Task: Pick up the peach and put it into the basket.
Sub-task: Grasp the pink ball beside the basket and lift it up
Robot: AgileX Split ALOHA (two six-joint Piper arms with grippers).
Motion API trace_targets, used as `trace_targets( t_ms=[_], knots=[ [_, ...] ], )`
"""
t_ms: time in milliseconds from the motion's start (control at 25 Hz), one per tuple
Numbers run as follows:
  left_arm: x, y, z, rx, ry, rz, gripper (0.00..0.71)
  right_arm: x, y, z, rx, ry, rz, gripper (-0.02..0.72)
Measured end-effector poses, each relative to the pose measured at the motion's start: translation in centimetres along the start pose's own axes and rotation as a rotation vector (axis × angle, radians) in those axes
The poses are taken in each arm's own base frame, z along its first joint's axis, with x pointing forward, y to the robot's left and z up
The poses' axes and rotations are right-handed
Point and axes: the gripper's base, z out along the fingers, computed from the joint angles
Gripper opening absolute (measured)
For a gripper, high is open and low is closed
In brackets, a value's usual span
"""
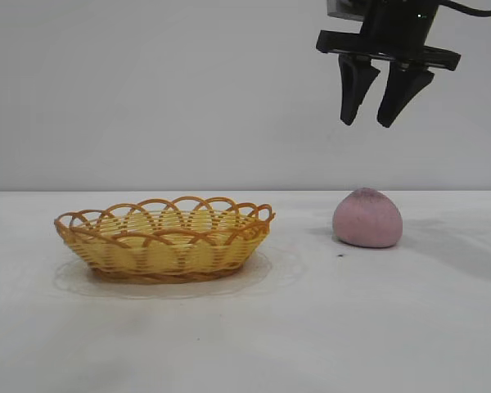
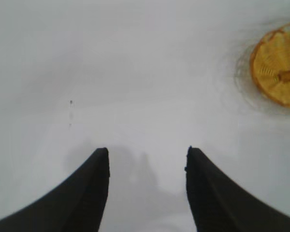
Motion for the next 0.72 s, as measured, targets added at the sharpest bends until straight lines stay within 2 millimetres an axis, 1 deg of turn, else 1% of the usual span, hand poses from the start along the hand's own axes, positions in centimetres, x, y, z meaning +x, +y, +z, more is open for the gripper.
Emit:
trace_targets(
  t_ms=[160,280,400,480,600,720],
  knots=[
    [2.9,0.2,-2.5,-0.005,-0.007,-0.003,0.32,0.0,0.0,0.0,-0.001,-0.001,0.001,0.387],
    [4.4,0.3,-4.4,-0.009,-0.049,-0.004,0.32,0.0,0.0,0.0,-0.003,-0.001,0.002,0.387],
    [6.0,0.6,-5.9,-0.027,-0.089,0.001,0.32,0.0,0.0,0.0,-0.003,0.001,0.003,0.387],
    [7.0,0.7,-6.4,-0.035,-0.11,0.003,0.32,0.0,0.0,0.0,-0.005,0.005,0.004,0.387],
    [8.9,0.7,-6.3,-0.023,-0.133,-0.004,0.32,0.1,0.1,0.0,-0.006,0.01,0.004,0.387],
    [10.1,0.5,-6.7,0.001,-0.205,-0.015,0.32,0.2,0.1,0.0,-0.008,0.027,0.005,0.387]
  ],
)
